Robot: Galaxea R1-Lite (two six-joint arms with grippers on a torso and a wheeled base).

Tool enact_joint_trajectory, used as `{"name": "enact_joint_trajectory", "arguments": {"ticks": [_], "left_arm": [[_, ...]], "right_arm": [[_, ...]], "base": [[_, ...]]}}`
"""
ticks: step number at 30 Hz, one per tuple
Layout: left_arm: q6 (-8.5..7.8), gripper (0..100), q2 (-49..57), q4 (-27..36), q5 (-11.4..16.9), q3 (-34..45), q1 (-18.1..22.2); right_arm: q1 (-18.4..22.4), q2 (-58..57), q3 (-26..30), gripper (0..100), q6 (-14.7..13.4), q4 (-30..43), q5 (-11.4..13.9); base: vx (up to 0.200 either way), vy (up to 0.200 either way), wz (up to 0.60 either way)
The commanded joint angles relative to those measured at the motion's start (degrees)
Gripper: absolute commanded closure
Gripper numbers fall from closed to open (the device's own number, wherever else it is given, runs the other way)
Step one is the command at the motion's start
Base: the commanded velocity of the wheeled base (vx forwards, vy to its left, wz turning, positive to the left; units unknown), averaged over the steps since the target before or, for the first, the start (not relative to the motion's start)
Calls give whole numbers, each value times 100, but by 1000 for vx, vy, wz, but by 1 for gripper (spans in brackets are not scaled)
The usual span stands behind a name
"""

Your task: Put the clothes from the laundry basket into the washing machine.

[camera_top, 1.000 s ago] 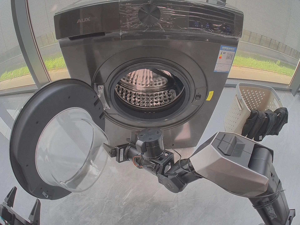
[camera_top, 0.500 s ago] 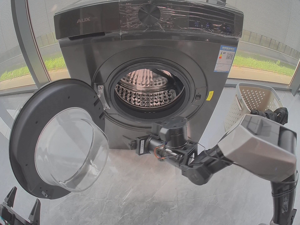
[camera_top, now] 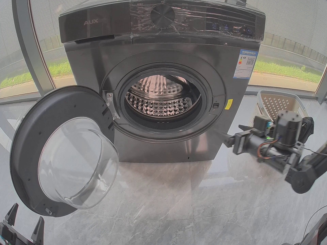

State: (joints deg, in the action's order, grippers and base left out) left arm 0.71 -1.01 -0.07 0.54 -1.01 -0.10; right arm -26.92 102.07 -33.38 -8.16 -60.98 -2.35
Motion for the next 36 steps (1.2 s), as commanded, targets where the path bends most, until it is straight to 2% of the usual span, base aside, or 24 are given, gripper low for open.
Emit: {"name": "enact_joint_trajectory", "arguments": {"ticks": [1, 3, 5, 6, 8, 10, 14, 17, 19, 20, 21, 22, 23, 24, 27, 31, 34, 36], "left_arm": [[0, 0, 101, -1, -1, 84, 1], [0, 0, 101, -1, -1, 84, 1], [8, 0, 101, 7, -1, 84, 1], [8, 0, 101, 7, -1, 84, 1], [8, 0, 101, 7, -1, 84, 1], [8, 0, 101, 7, -1, 84, 1], [8, 0, 101, 7, -1, 84, 1], [17, 0, 101, 7, -1, 84, 1], [17, 0, 101, 7, -1, 84, 1], [17, 0, 101, 7, -10, 84, 1], [17, 0, 101, 7, -10, 84, 1], [26, 0, 101, 7, -10, 84, 1], [26, 0, 101, 7, -10, 84, 1], [17, 0, 101, 7, -1, 84, 1], [8, 0, 101, 7, -1, 84, 1], [8, 0, 101, 7, -1, 84, 1], [8, 0, 101, 7, -1, 84, -8], [8, 0, 101, 7, -1, 84, 1]], "right_arm": [[1435, -2209, 1343, 0, 402, -178, 95], [1742, -2640, 1773, 0, 438, -204, 191], [1813, -3114, 2169, 0, 438, -195, 209], [1813, -3150, 2195, 0, 438, -195, 209], [1866, -3835, 2828, 0, 482, -116, 218], [1892, -4187, 3065, 0, 569, -107, 226], [2103, -4811, 3338, 0, 569, -11, 244], [2173, -5619, 3338, 0, 561, 877, 288], [2182, -5777, 3338, 0, 569, 1035, 297], [2191, -6612, 3338, 0, 543, 2046, 323], [2191, -6612, 3338, 0, 543, 2046, 323], [2164, -7465, 3338, 0, 482, 2942, 411], [2156, -7641, 3338, 0, 464, 3109, 411], [2173, -8168, 3338, 0, 394, 3646, 420], [2270, -9100, 3338, 0, 420, 4542, 420], [2446, -9987, 3338, 0, 446, 5421, 446], [2621, -10207, 3338, 0, 482, 5667, 613], [2630, -10207, 3338, 0, 499, 5658, 631]], "base": [[0, 0, 0], [0, 0, 0], [0, 0, 0], [0, 0, 0], [0, 0, 0], [0, 0, 0], [0, 0, 0], [0, 0, 0], [0, 0, 0], [0, 0, 0], [0, 0, 0], [0, 0, 0], [0, 0, 0], [0, 0, 0], [0, 0, 0], [0, 0, 0], [0, 0, 0], [0, 0, 0]]}}
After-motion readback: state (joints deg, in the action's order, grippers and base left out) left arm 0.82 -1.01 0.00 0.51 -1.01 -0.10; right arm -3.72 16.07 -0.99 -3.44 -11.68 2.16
